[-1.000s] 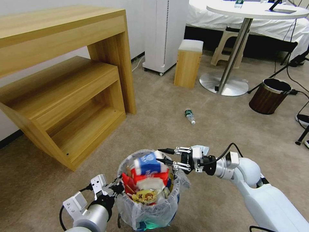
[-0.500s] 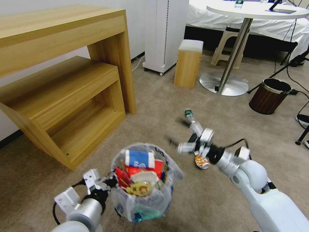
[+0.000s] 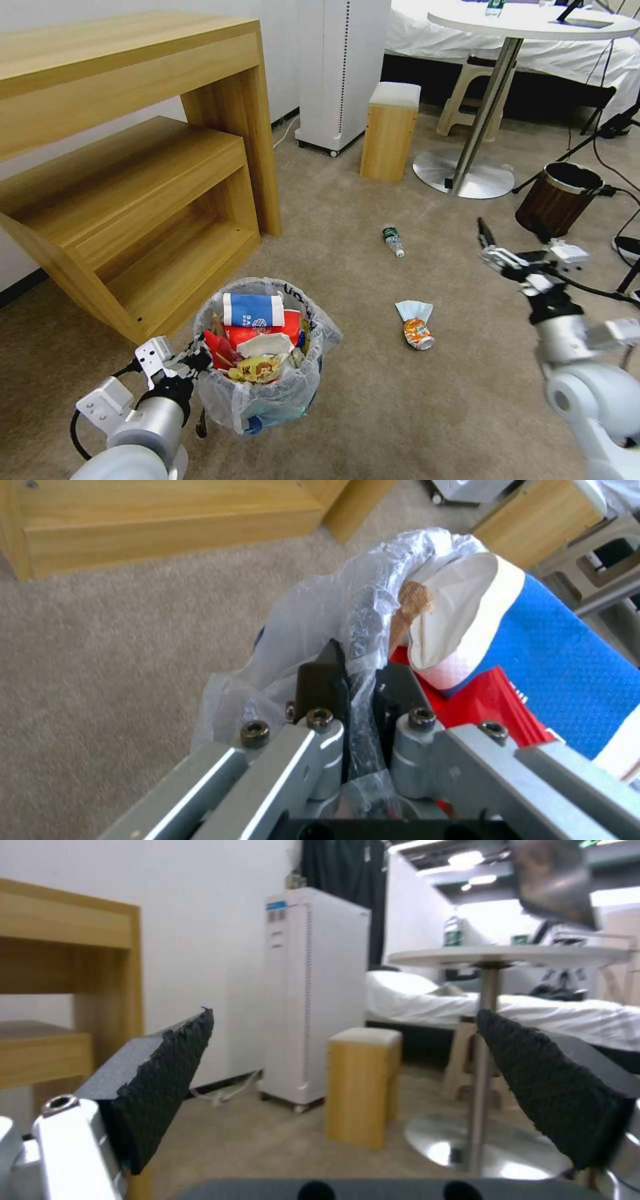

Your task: Pick up the trash bin and place the garbage on the floor into it.

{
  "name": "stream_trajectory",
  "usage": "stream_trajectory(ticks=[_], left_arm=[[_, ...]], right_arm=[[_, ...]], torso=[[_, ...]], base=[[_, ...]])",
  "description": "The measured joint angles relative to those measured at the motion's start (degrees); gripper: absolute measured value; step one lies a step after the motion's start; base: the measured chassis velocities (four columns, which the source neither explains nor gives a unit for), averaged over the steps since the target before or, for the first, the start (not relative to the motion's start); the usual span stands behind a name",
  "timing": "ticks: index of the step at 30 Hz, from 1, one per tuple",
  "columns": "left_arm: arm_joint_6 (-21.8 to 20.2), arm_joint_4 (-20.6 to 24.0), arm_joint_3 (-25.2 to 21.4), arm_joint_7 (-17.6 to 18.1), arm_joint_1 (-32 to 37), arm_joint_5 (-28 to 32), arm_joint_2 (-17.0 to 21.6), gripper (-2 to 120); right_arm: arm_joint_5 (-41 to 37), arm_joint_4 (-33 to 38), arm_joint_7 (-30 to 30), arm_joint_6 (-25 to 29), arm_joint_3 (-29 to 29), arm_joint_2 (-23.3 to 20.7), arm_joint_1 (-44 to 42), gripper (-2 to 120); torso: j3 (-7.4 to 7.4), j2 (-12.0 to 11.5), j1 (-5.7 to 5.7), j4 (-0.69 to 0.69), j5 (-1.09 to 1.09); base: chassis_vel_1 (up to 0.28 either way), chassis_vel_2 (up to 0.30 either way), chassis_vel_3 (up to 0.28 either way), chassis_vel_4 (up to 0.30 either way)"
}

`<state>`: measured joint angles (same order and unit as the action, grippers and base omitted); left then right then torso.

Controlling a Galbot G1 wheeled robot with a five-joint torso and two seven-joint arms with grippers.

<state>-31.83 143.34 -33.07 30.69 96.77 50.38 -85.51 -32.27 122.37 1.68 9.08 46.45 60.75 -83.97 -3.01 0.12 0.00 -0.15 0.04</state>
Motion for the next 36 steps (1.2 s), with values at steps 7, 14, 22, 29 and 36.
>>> stream_trajectory(ticks=[7, 14, 22, 29, 36], left_arm=[[0.2, 0.0, 0.2, 0.1, 0.6, 1.2, 0.5, 3], [0.5, 0.0, 0.4, 0.2, 0.7, 1.5, 0.8, 3], [0.8, -0.1, -0.2, 0.3, 0.9, 1.4, 1.4, 3], [0.8, -0.1, 0.4, 0.4, 0.9, 1.0, 1.1, 3], [1.0, -0.1, 0.0, 0.3, 1.6, 1.0, 1.1, 3]], right_arm=[[1.2, -0.3, 0.3, 3.3, 2.0, 4.9, -2.8, 100], [1.7, -0.2, 0.7, 4.6, 1.2, 8.2, -4.4, 100], [2.4, -0.6, 1.9, 5.3, -0.2, 9.6, -4.2, 100], [2.4, -1.1, 2.1, 5.5, -0.7, 9.2, -3.5, 100], [2.5, -2.8, 2.2, 5.6, -1.7, 8.6, -2.7, 100]], torso=[[0.0, 0.0, -0.01, 0.01, 0.0], [0.0, 0.0, 0.0, 0.01, 0.0], [0.0, 0.0, -0.01, 0.01, 0.0], [0.01, 0.0, -0.01, 0.01, 0.0], [-0.02, 0.0, 0.0, 0.02, 0.02]], base=[[0.0, 0.0, 0.0, 0.0], [0.0, 0.0, 0.0, 0.0], [0.0, 0.0, 0.0, 0.0], [-0.051, 0.058, 0.064, -0.052], [-0.201, 0.196, 0.197, -0.212]])
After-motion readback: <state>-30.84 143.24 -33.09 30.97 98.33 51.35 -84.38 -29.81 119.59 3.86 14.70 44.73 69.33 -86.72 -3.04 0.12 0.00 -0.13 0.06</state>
